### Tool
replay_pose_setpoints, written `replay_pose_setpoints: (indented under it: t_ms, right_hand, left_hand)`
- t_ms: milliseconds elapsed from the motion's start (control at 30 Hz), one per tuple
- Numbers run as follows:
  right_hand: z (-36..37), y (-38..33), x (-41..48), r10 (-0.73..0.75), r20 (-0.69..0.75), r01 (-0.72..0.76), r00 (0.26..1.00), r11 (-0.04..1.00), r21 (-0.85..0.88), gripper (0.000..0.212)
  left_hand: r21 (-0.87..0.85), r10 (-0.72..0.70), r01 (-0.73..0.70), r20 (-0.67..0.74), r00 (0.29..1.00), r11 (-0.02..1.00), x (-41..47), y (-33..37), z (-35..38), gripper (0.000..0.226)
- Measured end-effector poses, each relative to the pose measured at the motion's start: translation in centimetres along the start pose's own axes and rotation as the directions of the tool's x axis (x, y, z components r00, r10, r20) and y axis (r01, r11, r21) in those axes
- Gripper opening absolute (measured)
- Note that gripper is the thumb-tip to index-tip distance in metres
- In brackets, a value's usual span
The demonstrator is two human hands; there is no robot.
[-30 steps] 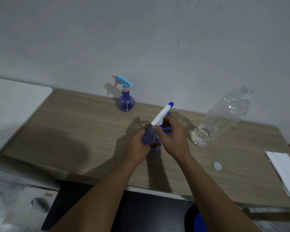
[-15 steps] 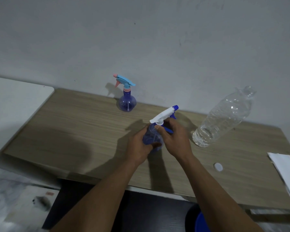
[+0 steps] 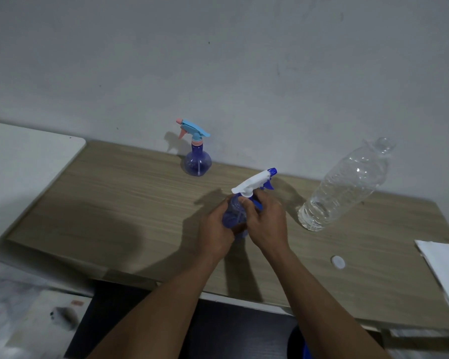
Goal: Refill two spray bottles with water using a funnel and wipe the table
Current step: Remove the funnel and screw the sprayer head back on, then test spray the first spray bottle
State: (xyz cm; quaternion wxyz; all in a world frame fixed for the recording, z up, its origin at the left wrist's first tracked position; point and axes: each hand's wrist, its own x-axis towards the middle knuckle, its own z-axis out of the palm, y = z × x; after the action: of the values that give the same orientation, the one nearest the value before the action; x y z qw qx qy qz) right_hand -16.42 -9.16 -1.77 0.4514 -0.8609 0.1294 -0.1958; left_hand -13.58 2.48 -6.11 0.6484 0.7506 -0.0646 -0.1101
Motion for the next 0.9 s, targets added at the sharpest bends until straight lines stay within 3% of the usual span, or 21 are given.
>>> replay_pose_setpoints:
  t_ms: [133, 267, 333, 367, 500, 667, 800, 900]
  right_hand:
    - [0.5, 0.0, -0.9, 0.04, -0.043, -0.035, 0.998, 0.993, 0.113, 0.014]
    - [1.0, 0.0, -1.1, 0.215, -0.149, -0.158, 0.965, 0.933, 0.322, 0.059]
    - [1.2, -0.3, -0.2, 0.273, -0.142, -0.21, 0.952, 0.913, 0.349, 0.071]
    - [1.3, -0.4, 0.3, 0.272, -0.132, -0.216, 0.953, 0.919, 0.329, 0.07]
    - [1.6, -0.3, 1.3, 0.152, -0.185, -0.12, 0.971, 0.977, 0.176, 0.029]
    - [0.9, -0.1, 0.9, 0.141, -0.154, -0.117, 0.978, 0.981, 0.154, 0.031]
    - [0.5, -1.5, -0.6, 0.153, 0.019, -0.153, 0.988, 0.969, 0.195, 0.022]
    - [0.9, -2.5, -2.7, 0.154, 0.219, -0.183, 0.963, 0.976, 0.116, 0.016]
  left_hand:
    - [0.117, 0.045, -0.045, 0.0, 0.999, 0.992, -0.5, 0.1, 0.2, 0.055]
    - [0.289, 0.114, -0.09, -0.065, 0.991, 0.953, -1.6, 0.0, 0.7, 0.057]
    - [0.334, 0.141, -0.112, -0.064, 0.988, 0.936, -1.9, 0.0, 0.9, 0.059]
    - [0.349, 0.134, -0.104, -0.061, 0.989, 0.931, -2.0, 0.0, 1.0, 0.059]
    - [0.375, 0.06, -0.047, -0.022, 0.998, 0.926, -3.1, 0.0, 0.8, 0.069]
    - [0.478, 0.052, -0.038, -0.015, 0.999, 0.878, -5.0, 0.2, -3.4, 0.078]
    - [0.665, 0.108, -0.055, -0.038, 0.993, 0.745, -5.6, 1.2, -8.3, 0.069]
    - [0.749, 0.09, -0.012, -0.064, 0.994, 0.662, -5.8, 1.2, -11.8, 0.07]
